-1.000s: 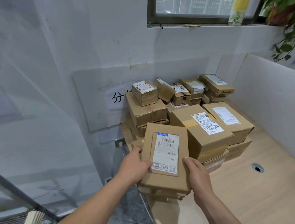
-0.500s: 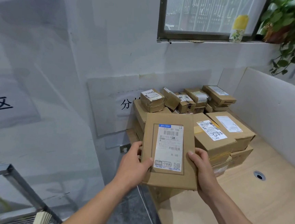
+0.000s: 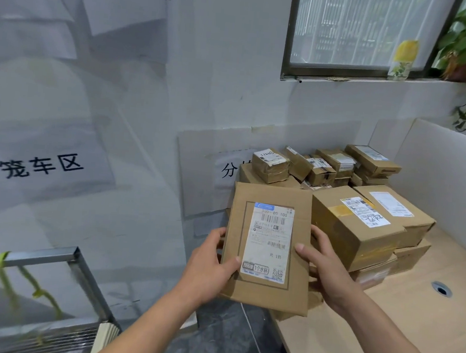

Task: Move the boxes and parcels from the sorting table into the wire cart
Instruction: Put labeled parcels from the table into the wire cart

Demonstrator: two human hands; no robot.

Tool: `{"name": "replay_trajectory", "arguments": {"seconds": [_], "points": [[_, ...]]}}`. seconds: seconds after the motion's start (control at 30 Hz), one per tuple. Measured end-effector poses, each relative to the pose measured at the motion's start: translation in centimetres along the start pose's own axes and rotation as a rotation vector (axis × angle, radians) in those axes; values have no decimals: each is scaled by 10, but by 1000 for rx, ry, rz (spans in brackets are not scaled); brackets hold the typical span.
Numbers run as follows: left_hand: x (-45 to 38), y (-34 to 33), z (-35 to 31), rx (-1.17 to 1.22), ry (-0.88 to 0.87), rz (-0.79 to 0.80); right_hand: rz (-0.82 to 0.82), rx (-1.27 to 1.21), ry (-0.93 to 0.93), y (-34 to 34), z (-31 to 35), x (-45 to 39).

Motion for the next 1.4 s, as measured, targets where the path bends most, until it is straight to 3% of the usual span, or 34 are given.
{"name": "replay_trajectory", "arguments": {"seconds": [0.4, 0.67, 1.07, 1.4], "points": [[28, 67, 28, -82, 7, -66, 41, -13, 106, -69, 11, 3], [49, 116, 38, -251, 31, -207, 158, -39, 118, -109, 17, -22], [151, 169, 41, -821, 250, -539, 593, -44, 110, -206, 0, -51], [304, 187, 54, -962, 578, -697, 1010, -22, 84, -322, -12, 49]]}}
Point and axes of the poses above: each hand's wrist, its own x-axis away from the middle knuckle, its own y-axis out of the back of the hand, z = x × y, the point moved 9 cm from there along -x, towards the middle knuckle, and after that the axes turned 3 degrees about x, right-handed, at the moved point
